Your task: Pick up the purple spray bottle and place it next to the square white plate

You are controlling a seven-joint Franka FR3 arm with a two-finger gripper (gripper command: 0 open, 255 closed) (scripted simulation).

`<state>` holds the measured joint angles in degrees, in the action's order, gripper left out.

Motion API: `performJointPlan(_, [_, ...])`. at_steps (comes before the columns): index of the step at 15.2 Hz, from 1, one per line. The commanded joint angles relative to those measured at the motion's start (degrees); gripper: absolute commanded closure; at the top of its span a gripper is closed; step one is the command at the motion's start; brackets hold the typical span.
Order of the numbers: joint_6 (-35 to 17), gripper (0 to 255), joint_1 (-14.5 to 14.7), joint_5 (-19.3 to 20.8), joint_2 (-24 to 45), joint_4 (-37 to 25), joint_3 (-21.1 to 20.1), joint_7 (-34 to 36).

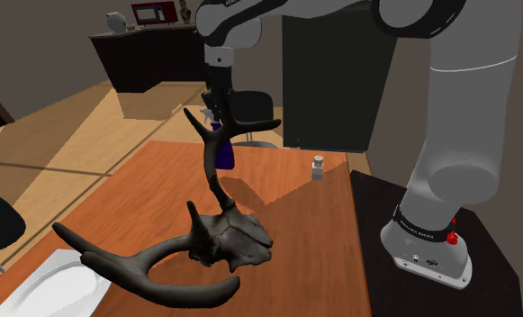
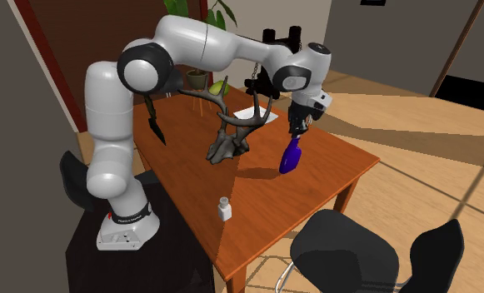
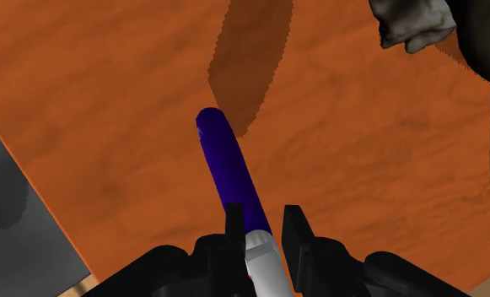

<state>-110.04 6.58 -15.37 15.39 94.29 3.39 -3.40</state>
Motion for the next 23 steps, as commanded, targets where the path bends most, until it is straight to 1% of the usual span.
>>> performJointPlan(1, [1.5, 255, -0.04, 0.14, -0.17, -1.35, 0.04, 0.35])
performJointPlan(13, [9.83, 255, -0.3, 0.69, -0.59, -9.45, 0.18, 2.23])
performJointPlan(18, [7.17, 255, 3.76, 1.38, -2.94, -5.92, -2.09, 8.12])
performJointPlan(23, [5.08, 255, 7.72, 2.13, -3.87, -4.36, -4.49, 14.26])
